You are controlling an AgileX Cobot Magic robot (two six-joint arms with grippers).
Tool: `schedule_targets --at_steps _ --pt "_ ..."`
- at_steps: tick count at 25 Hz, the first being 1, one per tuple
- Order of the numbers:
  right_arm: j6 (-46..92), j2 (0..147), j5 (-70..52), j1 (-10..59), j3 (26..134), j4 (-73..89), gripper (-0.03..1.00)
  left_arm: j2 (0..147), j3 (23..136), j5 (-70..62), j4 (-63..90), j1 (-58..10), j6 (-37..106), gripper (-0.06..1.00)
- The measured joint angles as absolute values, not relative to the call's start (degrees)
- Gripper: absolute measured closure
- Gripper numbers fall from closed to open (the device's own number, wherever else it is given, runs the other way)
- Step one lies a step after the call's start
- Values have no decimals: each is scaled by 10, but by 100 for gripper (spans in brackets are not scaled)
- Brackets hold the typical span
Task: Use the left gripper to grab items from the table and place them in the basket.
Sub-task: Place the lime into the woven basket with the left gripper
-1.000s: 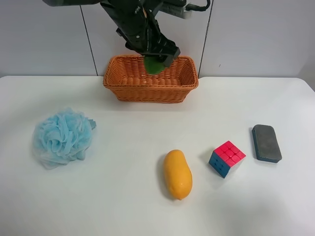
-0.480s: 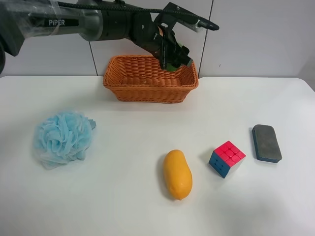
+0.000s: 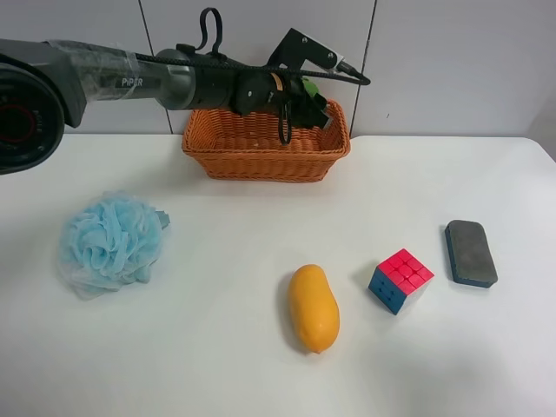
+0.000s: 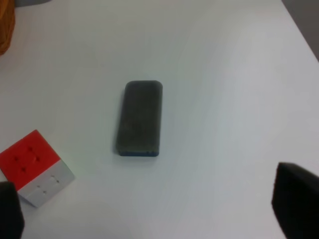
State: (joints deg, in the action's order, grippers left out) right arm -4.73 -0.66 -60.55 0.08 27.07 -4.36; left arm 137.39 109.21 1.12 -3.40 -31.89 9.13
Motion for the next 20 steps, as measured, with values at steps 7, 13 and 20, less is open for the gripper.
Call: schedule_targets --at_steps 7,13,20 --pt "-47 -7 -606 1 271 -44 -2 1397 1092 61 -36 -306 91 29" --pt "-47 -7 -606 1 271 -44 -2 1404 1092 63 -37 -297 91 29" --pt "-47 -7 -606 1 271 -44 -2 1411 1092 67 -37 -293 91 29"
